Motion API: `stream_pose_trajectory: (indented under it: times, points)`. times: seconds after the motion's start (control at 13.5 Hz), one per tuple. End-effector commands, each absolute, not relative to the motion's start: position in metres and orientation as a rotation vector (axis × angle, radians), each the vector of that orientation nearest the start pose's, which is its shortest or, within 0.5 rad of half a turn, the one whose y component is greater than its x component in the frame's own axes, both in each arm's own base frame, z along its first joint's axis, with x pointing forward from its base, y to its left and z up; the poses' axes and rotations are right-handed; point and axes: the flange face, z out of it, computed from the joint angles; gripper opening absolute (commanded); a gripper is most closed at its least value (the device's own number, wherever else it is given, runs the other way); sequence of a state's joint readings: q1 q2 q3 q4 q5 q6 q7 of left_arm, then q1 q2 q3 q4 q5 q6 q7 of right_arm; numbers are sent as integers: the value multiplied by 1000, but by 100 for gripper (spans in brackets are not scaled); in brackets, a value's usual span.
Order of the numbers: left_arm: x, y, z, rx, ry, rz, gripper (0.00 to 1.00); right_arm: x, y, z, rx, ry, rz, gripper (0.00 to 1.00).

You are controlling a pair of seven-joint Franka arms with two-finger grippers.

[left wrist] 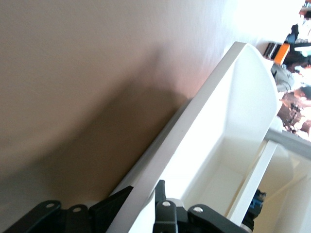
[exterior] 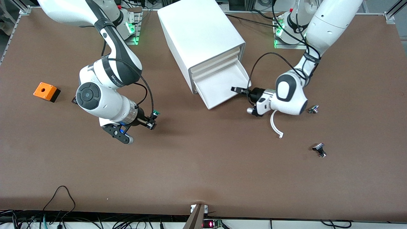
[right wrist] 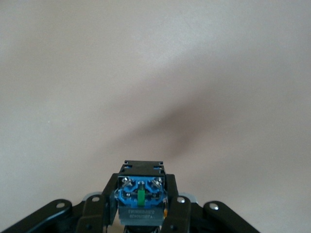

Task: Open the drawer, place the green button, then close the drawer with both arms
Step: 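Carry the button over the drawer while the left gripper withdraws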

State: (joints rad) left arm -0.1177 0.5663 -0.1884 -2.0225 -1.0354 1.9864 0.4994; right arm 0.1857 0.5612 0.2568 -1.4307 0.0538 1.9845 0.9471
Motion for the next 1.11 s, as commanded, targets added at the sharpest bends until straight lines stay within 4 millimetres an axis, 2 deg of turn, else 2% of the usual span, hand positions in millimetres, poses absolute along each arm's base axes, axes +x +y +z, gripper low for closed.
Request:
stream_pose_trajectory:
  times: [0.0, 0.07, 0.15, 0.22, 0.3, 0.44, 0.52, 0.67, 0.74, 0.81, 0.89, 1.04]
  points:
    - [545, -194, 156, 2262, 75, -437, 0, 662, 281, 392, -2877, 874, 188, 15]
    - [546, -194, 158, 2261, 75, -433, 0, 664, 280, 395, -2879, 873, 183, 15]
    - [548, -191, 162, 2261, 78, -422, 11, 664, 280, 395, -2880, 866, 181, 16]
    - [550, -190, 166, 2260, 78, -413, 62, 664, 280, 394, -2884, 857, 181, 16]
    - [553, -186, 172, 2258, 75, -395, 99, 665, 278, 393, -2917, 801, 162, 16]
    - [555, -185, 179, 2255, 76, -379, 100, 665, 280, 389, -2960, 723, 137, 16]
    - [557, -187, 186, 2252, 68, -364, 100, 661, 291, 385, -2957, 721, 146, 16]
    - [566, -185, 209, 2274, 49, -305, 100, 660, 303, 387, -2931, 778, 137, 16]
    - [572, -173, 225, 2308, 21, -261, 100, 657, 313, 387, -2928, 788, 139, 16]
    - [585, -146, 246, 2383, -16, -179, 100, 654, 323, 388, -2925, 798, 139, 16]
    - [601, -131, 278, 2457, -92, -77, 100, 654, 330, 388, -2911, 830, 139, 16]
    - [623, -114, 340, 2621, -323, 66, 100, 647, 352, 387, -2901, 862, 142, 16]
